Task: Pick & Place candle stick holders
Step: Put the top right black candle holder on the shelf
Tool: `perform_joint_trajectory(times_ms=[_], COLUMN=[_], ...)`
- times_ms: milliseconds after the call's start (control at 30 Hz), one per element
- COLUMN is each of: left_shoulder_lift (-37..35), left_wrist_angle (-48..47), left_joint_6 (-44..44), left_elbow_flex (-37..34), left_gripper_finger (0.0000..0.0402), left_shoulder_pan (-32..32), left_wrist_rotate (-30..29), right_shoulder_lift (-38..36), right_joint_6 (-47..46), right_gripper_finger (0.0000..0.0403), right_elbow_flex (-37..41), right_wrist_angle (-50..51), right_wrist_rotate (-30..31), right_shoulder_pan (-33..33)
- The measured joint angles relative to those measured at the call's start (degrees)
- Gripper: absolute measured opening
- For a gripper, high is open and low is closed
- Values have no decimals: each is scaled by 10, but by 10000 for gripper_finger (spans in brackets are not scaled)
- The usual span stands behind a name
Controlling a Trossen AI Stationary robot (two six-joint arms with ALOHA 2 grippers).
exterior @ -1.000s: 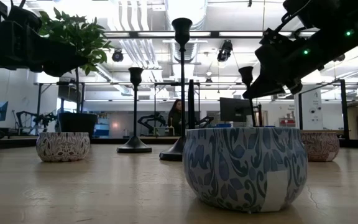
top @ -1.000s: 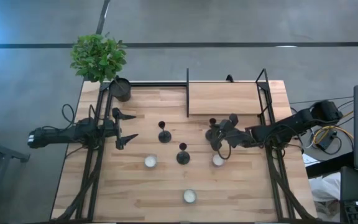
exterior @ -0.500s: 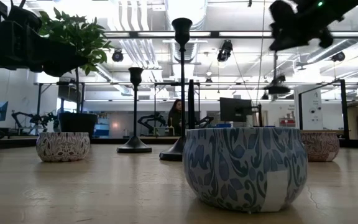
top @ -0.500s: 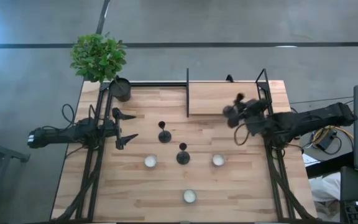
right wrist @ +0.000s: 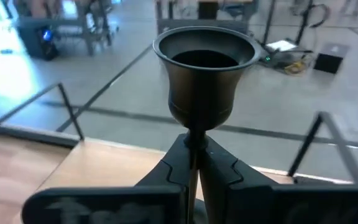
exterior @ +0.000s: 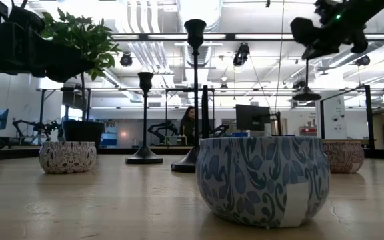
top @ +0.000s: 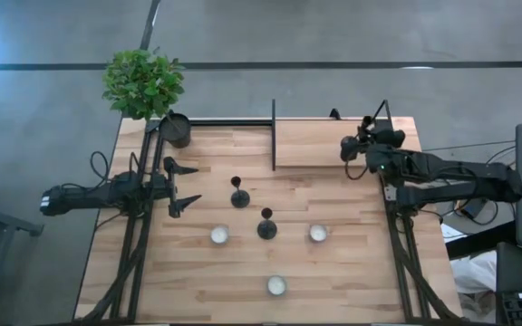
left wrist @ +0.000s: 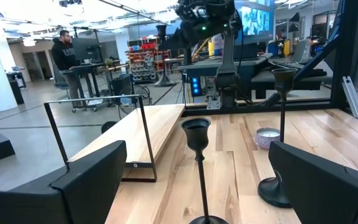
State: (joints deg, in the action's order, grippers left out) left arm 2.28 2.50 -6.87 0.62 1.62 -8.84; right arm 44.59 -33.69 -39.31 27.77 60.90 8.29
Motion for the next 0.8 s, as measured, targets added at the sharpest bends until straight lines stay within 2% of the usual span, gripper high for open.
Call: perform_joint_trajectory(times_ms=[233,467,567,800], left_shoulder_lift=[0,0,0,0], left_wrist_angle=[0,0,0,0], left_joint_6=[0,0,0,0], left_elbow_flex=[0,0,0,0], left_gripper_finger=[399,399,399,399], left_shoulder_pan=[0,0,0,0], left_wrist_rotate=[0,0,0,0], right_shoulder_lift=[31,57,72,115], right_joint_6=[190,215,238,249], right_gripper_finger=[11,11,11,11], right_elbow_flex=[0,-3,-4,-4], right_wrist_angle=[-158,-187,-232,-290], right_wrist_rotate=[-120,-225,-277,-338], right_shoulder_pan=[64,134,156,190])
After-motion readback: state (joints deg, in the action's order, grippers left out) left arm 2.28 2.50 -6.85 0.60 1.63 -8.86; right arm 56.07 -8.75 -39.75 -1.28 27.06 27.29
